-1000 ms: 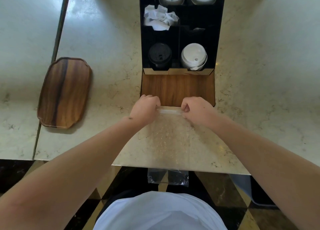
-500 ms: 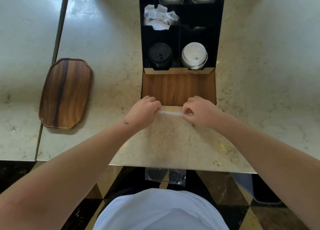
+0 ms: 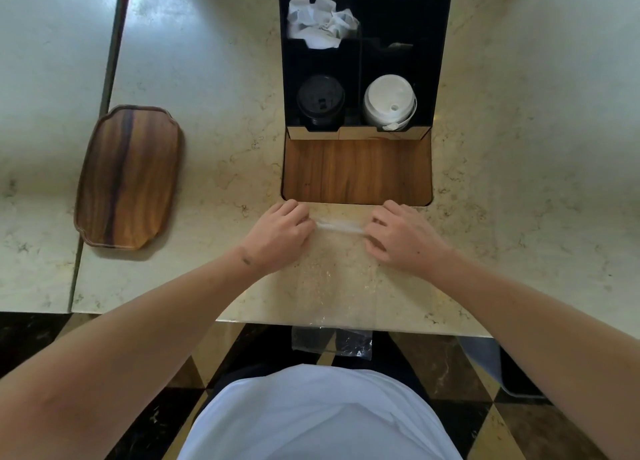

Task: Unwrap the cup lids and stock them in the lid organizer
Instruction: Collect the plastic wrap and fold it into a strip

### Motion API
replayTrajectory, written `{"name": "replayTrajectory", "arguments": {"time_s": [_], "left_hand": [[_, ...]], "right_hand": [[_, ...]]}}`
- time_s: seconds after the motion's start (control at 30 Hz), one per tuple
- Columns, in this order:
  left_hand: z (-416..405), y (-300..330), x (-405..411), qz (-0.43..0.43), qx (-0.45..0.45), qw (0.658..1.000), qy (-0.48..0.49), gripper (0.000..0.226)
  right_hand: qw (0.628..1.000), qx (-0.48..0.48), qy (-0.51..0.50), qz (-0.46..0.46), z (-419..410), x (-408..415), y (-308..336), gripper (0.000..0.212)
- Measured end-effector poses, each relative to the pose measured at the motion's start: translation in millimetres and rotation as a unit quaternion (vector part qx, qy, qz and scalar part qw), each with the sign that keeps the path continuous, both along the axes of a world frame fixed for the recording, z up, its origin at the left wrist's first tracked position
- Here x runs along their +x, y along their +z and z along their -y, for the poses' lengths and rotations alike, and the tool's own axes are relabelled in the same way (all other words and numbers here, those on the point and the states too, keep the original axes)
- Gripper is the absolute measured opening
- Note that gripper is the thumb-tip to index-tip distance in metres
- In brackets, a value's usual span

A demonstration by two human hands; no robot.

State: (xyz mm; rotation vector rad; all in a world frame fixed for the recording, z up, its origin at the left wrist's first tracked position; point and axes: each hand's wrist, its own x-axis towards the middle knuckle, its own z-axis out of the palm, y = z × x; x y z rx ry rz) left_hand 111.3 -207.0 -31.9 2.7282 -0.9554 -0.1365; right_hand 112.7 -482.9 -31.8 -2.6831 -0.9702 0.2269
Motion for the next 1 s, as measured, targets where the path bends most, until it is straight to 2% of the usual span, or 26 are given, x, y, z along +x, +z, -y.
{"name": "replayTrajectory", "arguments": {"time_s": [0.07, 0.2, 0.33, 0.4, 0.5, 0.77, 0.9, 1.0], "left_hand": [[0.9, 1.5, -5.5, -0.01, -0.027, 0.999, 0.024, 0.017], [9.8, 8.5, 0.0, -0.052, -0.032, 0.993, 0.099, 0.022], [21.8, 11.8, 14.3, -0.114, -0.021, 0.978, 0.172, 0.012], [23.8, 11.9, 20.5, -0.148, -0.011, 0.972, 0.181, 0.011], [23.4, 13.5, 23.9, -0.154, -0.002, 0.977, 0.149, 0.009], [5.6, 9.0, 6.1, -0.057, 0.005, 0.998, -0.025, 0.011], [0.3, 1.0, -0.5, -0.03, -0.011, 0.998, -0.056, 0.016], [-4.4, -2.6, -7.7, -0.036, -0.028, 0.997, -0.06, 0.006]], "right_hand": [[0.999, 0.024, -0.026, -0.021, 2.6, -4.3, -0.1, 0.025], [0.993, 0.031, -0.078, -0.086, -3.5, 4.3, 5.0, 0.016], [0.979, 0.016, -0.12, -0.162, -11.3, 20.8, 9.9, 0.002], [0.975, -0.003, -0.124, -0.186, -13.8, 27.0, 10.2, 0.009], [0.98, -0.031, -0.092, -0.176, -15.0, 31.4, 9.5, 0.008], [0.997, -0.023, -0.011, -0.066, -8.8, 13.7, 7.1, 0.013], [1.0, 0.008, -0.006, -0.018, -4.0, 6.4, 1.1, 0.019], [0.999, 0.029, -0.02, -0.016, 3.0, -2.6, 0.1, 0.017]]}}
